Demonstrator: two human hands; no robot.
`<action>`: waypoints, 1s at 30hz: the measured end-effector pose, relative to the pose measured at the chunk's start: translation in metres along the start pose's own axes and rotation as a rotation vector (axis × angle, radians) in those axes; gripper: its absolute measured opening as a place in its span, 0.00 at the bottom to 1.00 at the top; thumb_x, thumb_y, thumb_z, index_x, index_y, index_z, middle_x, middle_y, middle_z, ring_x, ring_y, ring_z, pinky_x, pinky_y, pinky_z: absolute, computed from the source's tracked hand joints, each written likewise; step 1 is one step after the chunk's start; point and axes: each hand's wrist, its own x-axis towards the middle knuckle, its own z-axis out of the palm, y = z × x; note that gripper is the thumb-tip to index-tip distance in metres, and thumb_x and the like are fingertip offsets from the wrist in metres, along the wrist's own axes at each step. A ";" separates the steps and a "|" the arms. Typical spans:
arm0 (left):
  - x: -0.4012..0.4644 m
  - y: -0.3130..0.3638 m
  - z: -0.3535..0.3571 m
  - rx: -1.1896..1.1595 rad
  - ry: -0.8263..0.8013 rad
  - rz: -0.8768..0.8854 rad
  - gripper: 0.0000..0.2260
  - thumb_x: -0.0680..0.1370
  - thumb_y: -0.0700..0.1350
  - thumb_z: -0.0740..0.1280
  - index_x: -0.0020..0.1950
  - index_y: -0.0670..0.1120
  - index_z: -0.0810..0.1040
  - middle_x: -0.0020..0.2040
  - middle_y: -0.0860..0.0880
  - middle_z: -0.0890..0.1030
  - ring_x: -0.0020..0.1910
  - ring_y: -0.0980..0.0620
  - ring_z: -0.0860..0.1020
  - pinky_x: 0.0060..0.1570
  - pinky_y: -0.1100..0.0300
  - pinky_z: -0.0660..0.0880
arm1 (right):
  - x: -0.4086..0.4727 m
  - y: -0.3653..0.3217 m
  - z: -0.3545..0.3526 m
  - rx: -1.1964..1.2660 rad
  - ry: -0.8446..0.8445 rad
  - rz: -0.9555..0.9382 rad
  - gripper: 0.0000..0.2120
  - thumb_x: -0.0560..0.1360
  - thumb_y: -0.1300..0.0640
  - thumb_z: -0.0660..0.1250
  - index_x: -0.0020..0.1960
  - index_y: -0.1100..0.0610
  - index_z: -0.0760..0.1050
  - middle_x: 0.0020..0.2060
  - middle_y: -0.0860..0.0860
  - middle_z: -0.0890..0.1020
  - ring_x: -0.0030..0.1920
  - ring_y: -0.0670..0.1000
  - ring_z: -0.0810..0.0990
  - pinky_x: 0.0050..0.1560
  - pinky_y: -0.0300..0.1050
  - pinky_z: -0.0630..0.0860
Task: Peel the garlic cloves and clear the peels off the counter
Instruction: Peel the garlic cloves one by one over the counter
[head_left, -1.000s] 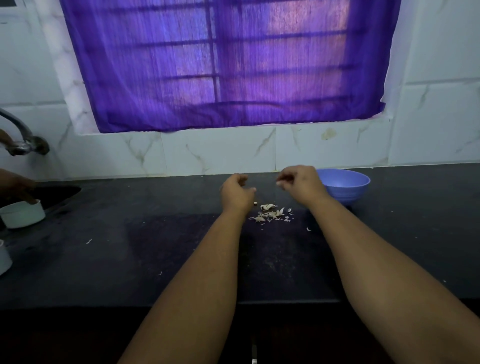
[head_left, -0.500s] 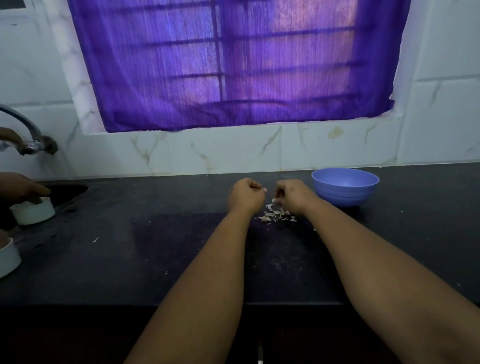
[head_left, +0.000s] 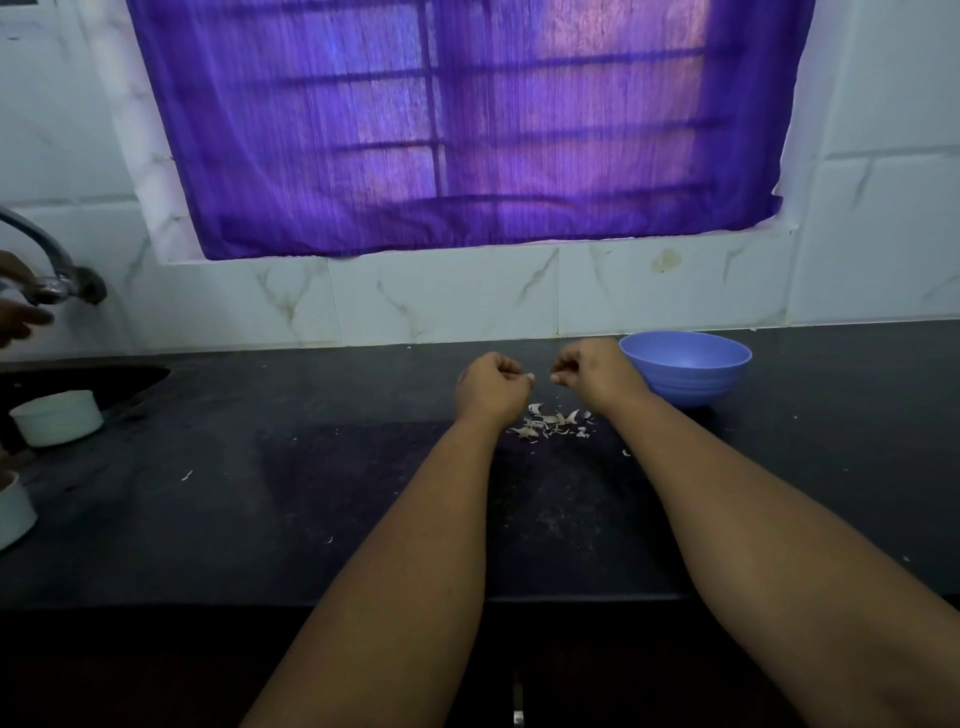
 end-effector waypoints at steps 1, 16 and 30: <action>0.000 0.000 0.000 0.003 0.006 0.002 0.05 0.74 0.46 0.71 0.46 0.48 0.77 0.42 0.51 0.80 0.46 0.49 0.82 0.49 0.53 0.80 | 0.003 -0.001 -0.002 -0.030 0.019 0.000 0.08 0.77 0.62 0.66 0.53 0.62 0.81 0.49 0.57 0.83 0.52 0.56 0.81 0.50 0.43 0.73; 0.002 -0.001 -0.001 0.069 0.041 0.031 0.05 0.74 0.48 0.71 0.47 0.49 0.77 0.45 0.51 0.81 0.46 0.50 0.81 0.48 0.54 0.80 | 0.007 -0.018 -0.001 -0.313 -0.040 -0.082 0.09 0.76 0.66 0.62 0.54 0.63 0.77 0.52 0.59 0.77 0.54 0.60 0.78 0.47 0.46 0.70; -0.004 0.006 0.004 -0.208 0.001 0.032 0.04 0.77 0.46 0.70 0.45 0.46 0.80 0.43 0.47 0.83 0.46 0.47 0.83 0.50 0.50 0.80 | -0.019 -0.011 0.001 0.671 -0.045 0.118 0.08 0.76 0.62 0.69 0.53 0.54 0.75 0.35 0.55 0.81 0.35 0.48 0.78 0.45 0.46 0.78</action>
